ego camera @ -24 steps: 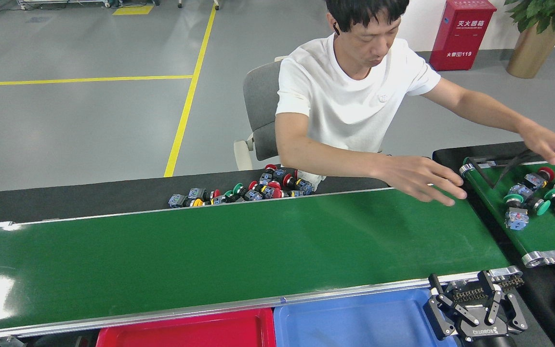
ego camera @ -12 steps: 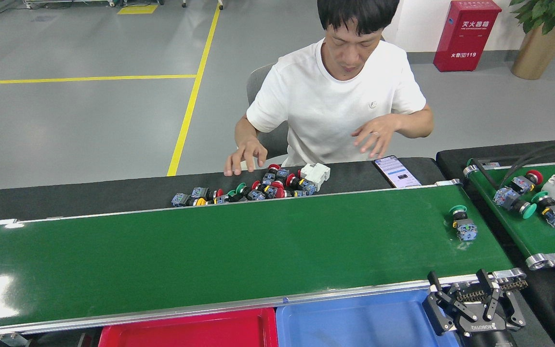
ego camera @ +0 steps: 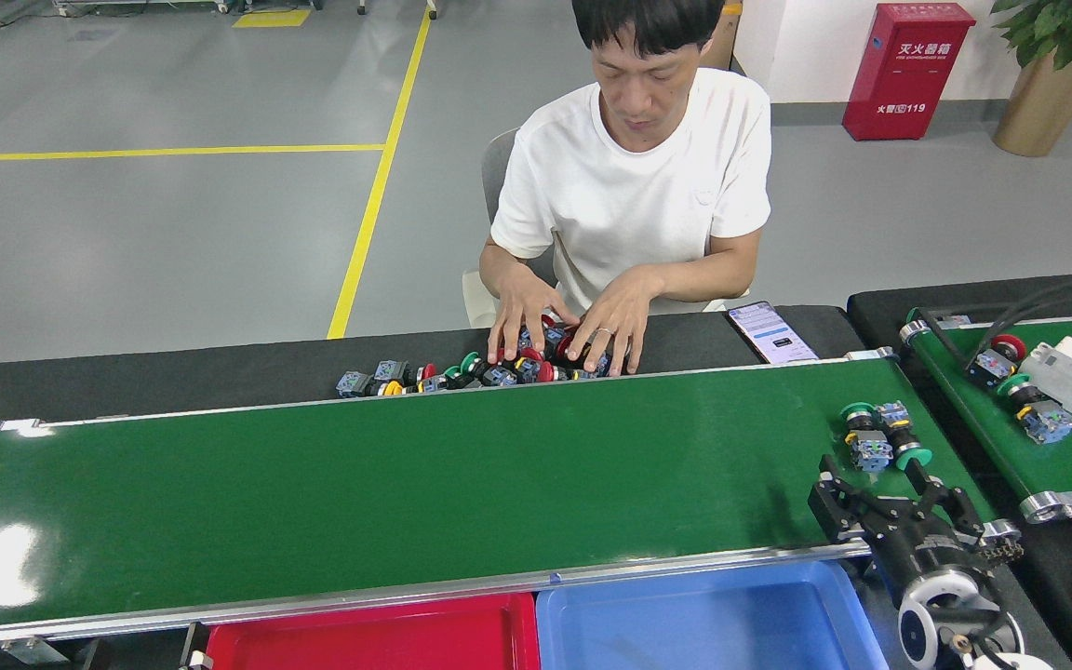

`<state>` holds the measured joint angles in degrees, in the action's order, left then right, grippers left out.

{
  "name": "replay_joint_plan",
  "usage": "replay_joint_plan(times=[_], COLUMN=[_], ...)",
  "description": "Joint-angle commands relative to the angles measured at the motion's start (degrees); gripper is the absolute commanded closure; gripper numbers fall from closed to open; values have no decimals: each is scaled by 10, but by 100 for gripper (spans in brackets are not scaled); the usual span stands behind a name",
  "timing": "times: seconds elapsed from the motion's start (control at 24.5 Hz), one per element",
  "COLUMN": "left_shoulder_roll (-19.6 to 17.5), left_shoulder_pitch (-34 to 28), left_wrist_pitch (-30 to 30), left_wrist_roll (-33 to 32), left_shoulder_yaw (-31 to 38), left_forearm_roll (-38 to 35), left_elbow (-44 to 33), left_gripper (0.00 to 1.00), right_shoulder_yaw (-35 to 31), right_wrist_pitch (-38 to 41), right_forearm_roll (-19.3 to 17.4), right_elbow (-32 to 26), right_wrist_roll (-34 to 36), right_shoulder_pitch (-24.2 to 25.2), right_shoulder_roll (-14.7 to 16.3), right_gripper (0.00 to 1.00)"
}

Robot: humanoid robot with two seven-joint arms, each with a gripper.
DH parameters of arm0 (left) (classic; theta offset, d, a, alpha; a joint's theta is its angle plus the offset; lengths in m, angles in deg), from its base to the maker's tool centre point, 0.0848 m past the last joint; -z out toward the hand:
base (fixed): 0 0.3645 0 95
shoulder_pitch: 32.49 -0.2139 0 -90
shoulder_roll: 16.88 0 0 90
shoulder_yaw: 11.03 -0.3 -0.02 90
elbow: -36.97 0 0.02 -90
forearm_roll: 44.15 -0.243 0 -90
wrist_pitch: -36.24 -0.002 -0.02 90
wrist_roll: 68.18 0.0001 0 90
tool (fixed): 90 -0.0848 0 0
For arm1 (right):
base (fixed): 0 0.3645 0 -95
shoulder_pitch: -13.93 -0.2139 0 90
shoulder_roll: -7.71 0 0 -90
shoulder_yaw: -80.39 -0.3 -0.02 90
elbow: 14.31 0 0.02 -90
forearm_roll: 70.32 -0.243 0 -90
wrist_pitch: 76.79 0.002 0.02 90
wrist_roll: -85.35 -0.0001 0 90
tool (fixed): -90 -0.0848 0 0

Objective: Pick switch part from conveyor to tray

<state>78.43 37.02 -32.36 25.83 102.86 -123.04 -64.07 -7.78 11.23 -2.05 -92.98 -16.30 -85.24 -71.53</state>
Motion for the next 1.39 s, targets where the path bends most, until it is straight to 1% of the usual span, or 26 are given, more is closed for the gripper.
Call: replay_joint_plan(times=[0.0,0.04,0.08,0.12,0.2,0.29,0.41,0.61,0.65,0.73,0.78,0.82,0.94,1.02,1.1,1.14,1.18,1.22,1.31,1.35], left_shoulder_roll=[-5,-10,-28,-49,-79,-95,-101,-83,-76,-69,-66,-65,-62,-65,-69,-69,-71,-72,-72,-72], left_shoulder_pitch=[13,23,33,35,34,33,26,24,24,27,27,27,28,26,24,24,24,25,26,26], left_wrist_pitch=[-4,-12,-33,-61,-107,-137,-143,-143,-143,-143,-143,-144,-141,-140,-138,-138,-138,-137,-137,-137], left_wrist_roll=[4,4,4,4,4,4,2,0,0,0,0,0,0,0,1,1,1,1,1,1], left_shoulder_yaw=[-14,-26,-41,-58,-94,-123,-131,-156,-163,-171,-177,-184,-194,-205,-208,-208,-208,-208,-208,-208], left_forearm_roll=[0,-2,-2,0,0,0,-1,-19,-28,-33,-34,-34,-33,-34,-34,-34,-34,-34,-34,-34], left_elbow=[-7,-7,-7,-7,-7,-7,-7,-7,-7,-7,-6,-6,-6,-6,-6,-6,-6,-6,-6,-6], left_gripper=[0,0,0,0,0,0,0,0,0,0,0,0,0,0,0,0,0,0,0,0], right_shoulder_yaw=[7,10,10,11,10,9,9,9,9,11,12,18,37,45,44,44,44,44,44,44], right_wrist_pitch=[-15,-25,-29,-29,-29,-29,-29,-31,-31,-31,-30,-29,-22,-9,14,21,27,32,38,44], right_forearm_roll=[2,2,2,1,0,-2,-2,-2,-1,-1,-1,-1,-3,-4,-9,-14,-24,-32,-37,-38], right_elbow=[12,17,19,18,16,16,23,34,35,36,38,40,44,46,45,45,43,42,41,35], right_wrist_roll=[1,2,2,2,2,2,3,3,3,3,3,3,3,2,2,5,7,12,13,13], right_shoulder_pitch=[-9,-9,-9,-8,-8,-8,-8,-12,-13,-15,-15,-15,-18,-19,-20,-20,-21,-23,-27,-28], right_shoulder_roll=[0,0,0,1,2,3,5,0,0,-4,-9,-14,-15,-16,-19,-19,-18,-17,-17,-17], right_gripper=[5,5,5,5,4,4,4,4,5,10,14,22,53,69,76,81,88,92,98,98])
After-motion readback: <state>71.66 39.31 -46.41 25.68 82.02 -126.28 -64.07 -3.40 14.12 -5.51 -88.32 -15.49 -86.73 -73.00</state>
